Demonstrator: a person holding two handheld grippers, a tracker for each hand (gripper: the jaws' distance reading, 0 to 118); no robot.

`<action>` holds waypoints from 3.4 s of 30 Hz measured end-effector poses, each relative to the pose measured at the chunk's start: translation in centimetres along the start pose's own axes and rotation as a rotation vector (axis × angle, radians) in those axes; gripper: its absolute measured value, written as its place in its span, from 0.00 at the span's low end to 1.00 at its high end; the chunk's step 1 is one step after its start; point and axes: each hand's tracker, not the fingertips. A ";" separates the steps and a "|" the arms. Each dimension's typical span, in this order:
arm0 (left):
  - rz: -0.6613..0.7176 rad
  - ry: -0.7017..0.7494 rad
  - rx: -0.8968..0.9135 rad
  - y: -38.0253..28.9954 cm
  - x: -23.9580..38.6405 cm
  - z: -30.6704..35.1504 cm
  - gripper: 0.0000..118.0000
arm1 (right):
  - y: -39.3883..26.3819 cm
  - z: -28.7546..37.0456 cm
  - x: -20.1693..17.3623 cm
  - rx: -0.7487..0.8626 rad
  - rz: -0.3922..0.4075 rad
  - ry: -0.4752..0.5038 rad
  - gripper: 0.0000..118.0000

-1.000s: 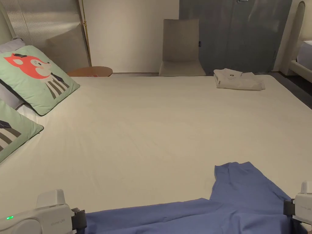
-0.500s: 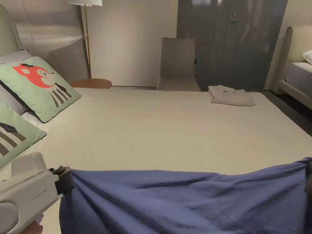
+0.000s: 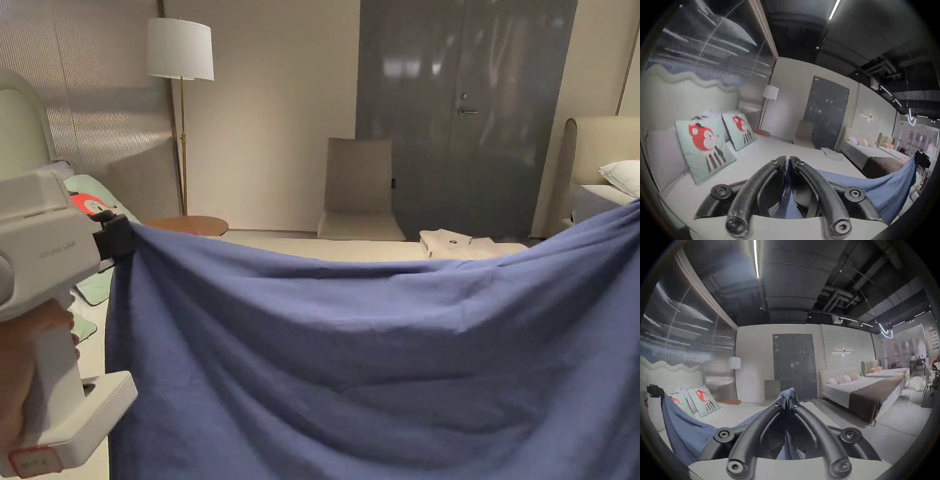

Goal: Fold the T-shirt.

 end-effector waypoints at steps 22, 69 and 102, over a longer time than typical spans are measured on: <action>0.081 0.043 0.155 16.3 0.1 -21.3 0.03 | 9.4 -25.4 -6.1 0.110 0.047 -0.002 0.02; 0.086 0.080 -0.349 -13.7 -7.9 3.9 0.03 | -15.5 5.1 1.1 -0.541 -0.001 0.095 0.02; -0.031 0.155 -0.417 -24.6 -11.1 9.4 0.92 | -26.3 13.3 2.2 -0.623 0.097 -0.098 0.81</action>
